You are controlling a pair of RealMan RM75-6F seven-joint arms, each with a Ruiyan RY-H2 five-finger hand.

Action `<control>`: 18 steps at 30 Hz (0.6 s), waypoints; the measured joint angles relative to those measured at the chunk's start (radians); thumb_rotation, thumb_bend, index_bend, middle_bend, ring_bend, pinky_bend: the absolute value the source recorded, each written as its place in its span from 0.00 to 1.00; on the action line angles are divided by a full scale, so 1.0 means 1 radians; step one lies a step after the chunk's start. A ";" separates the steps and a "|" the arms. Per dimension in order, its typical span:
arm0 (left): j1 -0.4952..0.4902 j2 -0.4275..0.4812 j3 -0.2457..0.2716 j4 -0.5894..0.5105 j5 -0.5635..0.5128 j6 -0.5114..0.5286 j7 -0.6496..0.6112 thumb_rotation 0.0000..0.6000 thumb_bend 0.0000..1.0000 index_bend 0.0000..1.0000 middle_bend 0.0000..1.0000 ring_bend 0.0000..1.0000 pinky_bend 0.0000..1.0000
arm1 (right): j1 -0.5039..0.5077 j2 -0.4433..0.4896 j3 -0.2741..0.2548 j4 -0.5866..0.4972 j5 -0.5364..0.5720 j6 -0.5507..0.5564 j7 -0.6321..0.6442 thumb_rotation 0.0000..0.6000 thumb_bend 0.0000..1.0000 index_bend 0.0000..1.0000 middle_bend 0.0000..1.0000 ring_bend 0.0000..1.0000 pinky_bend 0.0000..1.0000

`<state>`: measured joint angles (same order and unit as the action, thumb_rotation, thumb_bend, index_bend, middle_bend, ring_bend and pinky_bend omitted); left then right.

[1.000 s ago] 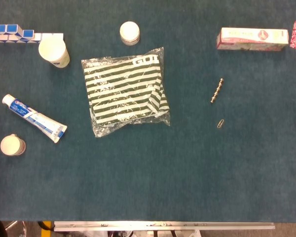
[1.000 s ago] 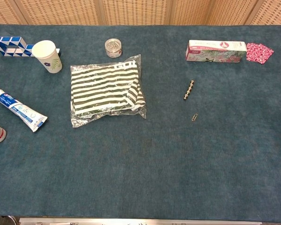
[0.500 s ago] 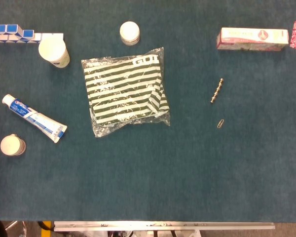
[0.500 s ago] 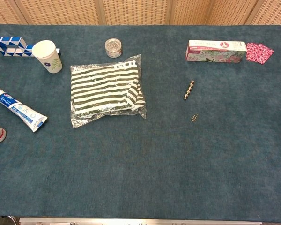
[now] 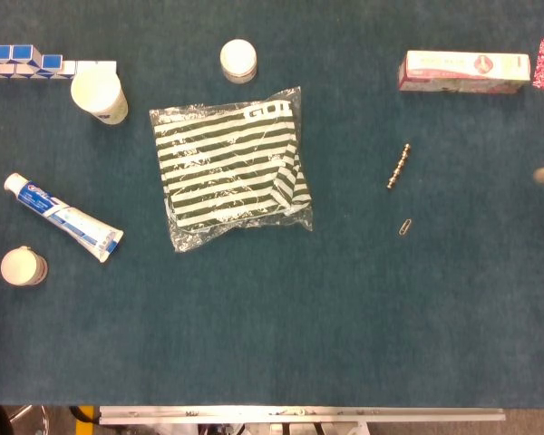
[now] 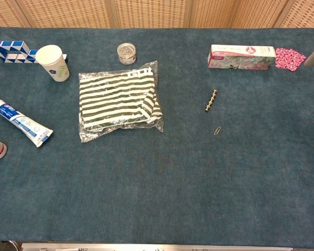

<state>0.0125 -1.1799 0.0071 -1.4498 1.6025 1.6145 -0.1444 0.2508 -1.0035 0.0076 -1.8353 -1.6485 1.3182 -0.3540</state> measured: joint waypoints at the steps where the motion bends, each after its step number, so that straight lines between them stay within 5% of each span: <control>1: 0.002 0.000 0.002 0.002 -0.003 -0.001 -0.002 1.00 0.24 0.04 0.09 0.07 0.10 | 0.025 -0.015 0.013 0.000 0.012 -0.037 -0.015 1.00 0.22 0.39 0.84 0.88 1.00; 10: 0.024 0.006 0.008 0.011 -0.026 0.003 -0.024 1.00 0.24 0.04 0.09 0.07 0.10 | 0.218 -0.215 0.091 0.058 0.167 -0.304 -0.173 1.00 0.22 0.44 0.89 0.94 1.00; 18: 0.036 0.007 0.006 0.022 -0.042 0.008 -0.040 1.00 0.24 0.04 0.09 0.07 0.10 | 0.329 -0.396 0.130 0.210 0.308 -0.408 -0.263 1.00 0.23 0.45 0.89 0.94 1.00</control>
<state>0.0481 -1.1727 0.0130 -1.4273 1.5605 1.6229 -0.1840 0.5801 -1.3991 0.1378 -1.6250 -1.3403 0.9101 -0.6166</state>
